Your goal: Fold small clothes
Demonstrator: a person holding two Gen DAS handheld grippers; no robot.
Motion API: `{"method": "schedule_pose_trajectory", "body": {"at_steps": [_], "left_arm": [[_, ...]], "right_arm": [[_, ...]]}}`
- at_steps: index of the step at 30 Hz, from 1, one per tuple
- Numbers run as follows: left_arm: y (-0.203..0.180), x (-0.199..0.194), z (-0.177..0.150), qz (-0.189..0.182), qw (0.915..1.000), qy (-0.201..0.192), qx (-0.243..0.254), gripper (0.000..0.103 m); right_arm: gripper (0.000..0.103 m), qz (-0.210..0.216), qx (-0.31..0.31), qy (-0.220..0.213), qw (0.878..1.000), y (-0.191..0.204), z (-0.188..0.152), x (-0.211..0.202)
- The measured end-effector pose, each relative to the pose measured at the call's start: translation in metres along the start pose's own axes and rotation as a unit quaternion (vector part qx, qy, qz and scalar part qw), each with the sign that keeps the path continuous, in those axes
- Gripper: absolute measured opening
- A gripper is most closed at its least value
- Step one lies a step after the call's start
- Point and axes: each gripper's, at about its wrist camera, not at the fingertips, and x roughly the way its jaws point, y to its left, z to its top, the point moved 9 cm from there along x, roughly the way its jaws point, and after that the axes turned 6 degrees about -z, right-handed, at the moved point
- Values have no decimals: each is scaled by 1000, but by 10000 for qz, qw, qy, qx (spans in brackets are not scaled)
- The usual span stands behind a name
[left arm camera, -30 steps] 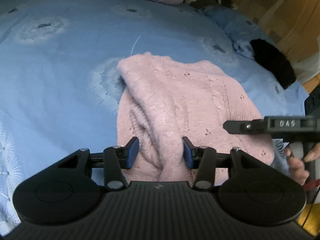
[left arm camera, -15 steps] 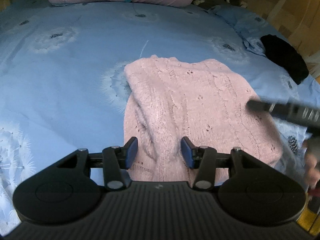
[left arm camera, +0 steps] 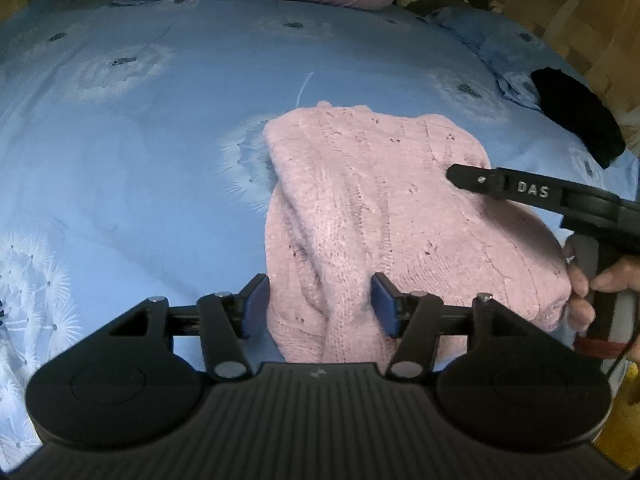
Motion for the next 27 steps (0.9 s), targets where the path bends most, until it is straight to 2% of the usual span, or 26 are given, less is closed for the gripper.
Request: {"method": "schedule_pose_trajectory", "body": {"at_steps": [8, 13, 15, 18, 19, 20, 22, 27], "left_arm": [[-8, -16, 1, 80, 9999, -110, 71, 63], [-14, -28, 1, 146, 9997, -149, 84, 63], [-19, -34, 0, 163, 9996, -181, 112, 66], [-28, -45, -2, 266, 9990, -308, 182, 81], [-31, -48, -4, 320, 9986, -349, 216, 86], [-34, -51, -5, 377, 9982, -382, 258, 89], [-39, -55, -10, 473, 9975, -416, 334, 93], [-47, -55, -22, 721, 9956, -443, 399, 98]], "right_arm": [[33, -271, -303, -424, 9983, 13, -7, -53], [34, -262, -131, -506, 9983, 13, -26, -84], [34, -253, -69, -458, 9986, 14, -34, -92], [35, -288, -77, -489, 9984, 17, -40, -106], [40, -258, -48, -467, 9986, 17, -42, -110], [50, -217, -12, -443, 9988, 19, -43, -113], [58, -197, 55, -441, 9988, 20, -45, -121], [64, -317, -90, -361, 9988, 27, -56, -132]]}}
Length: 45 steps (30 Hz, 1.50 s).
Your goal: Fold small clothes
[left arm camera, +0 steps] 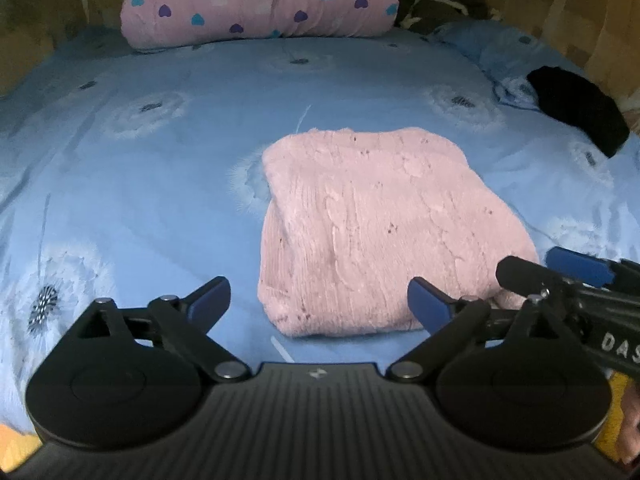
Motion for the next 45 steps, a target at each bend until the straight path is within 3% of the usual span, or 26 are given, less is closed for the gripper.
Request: {"method": "schedule_pose_trajectory", "body": {"at_steps": [4, 22, 45], "left_arm": [[0, 5, -10, 163, 9998, 78, -108, 99], [-12, 27, -29, 261, 9988, 404, 19, 100], [-14, 28, -32, 293, 9987, 406, 65, 100]], "right_arm": [[67, -70, -67, 23, 10000, 1, -9, -5], [67, -206, 96, 366, 9991, -11, -31, 6], [67, -216, 173, 446, 9986, -12, -34, 7]]}}
